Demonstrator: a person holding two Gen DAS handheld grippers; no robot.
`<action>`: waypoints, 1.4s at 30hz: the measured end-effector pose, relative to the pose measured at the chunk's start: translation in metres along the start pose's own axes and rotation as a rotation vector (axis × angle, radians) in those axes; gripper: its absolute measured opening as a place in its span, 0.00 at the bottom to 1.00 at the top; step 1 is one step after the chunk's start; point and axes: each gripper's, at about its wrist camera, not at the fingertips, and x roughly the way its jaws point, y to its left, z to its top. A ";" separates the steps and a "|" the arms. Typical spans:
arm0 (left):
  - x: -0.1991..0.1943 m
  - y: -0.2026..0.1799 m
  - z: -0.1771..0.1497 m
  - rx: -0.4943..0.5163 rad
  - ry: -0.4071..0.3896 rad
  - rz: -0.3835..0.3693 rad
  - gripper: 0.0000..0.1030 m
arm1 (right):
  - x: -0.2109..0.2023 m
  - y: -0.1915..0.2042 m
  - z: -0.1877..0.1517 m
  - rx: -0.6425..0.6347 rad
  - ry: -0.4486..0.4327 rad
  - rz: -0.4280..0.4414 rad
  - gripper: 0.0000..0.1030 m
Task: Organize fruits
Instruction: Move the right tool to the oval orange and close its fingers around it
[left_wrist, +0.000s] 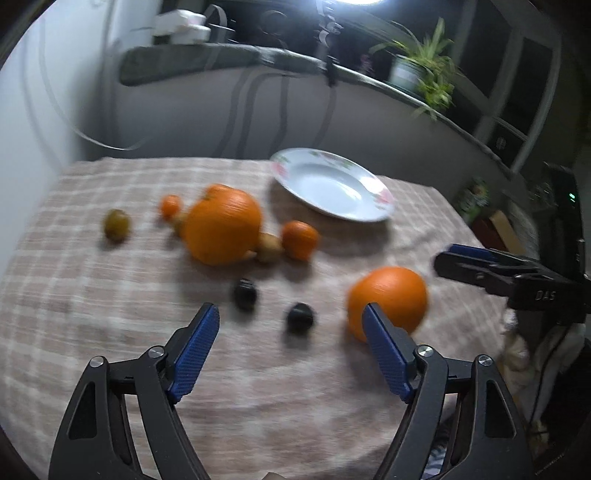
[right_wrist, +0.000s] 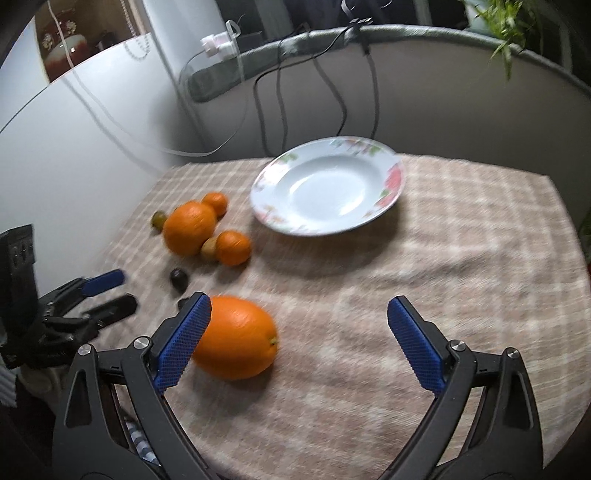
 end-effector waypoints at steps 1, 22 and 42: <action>0.002 -0.003 0.000 0.002 0.010 -0.023 0.71 | 0.002 0.001 -0.001 0.001 0.013 0.018 0.96; 0.033 -0.039 -0.007 0.099 0.145 -0.193 0.67 | 0.032 0.010 -0.008 0.031 0.151 0.196 0.96; 0.052 -0.047 -0.003 0.110 0.186 -0.231 0.60 | 0.052 0.012 -0.010 0.036 0.217 0.258 0.77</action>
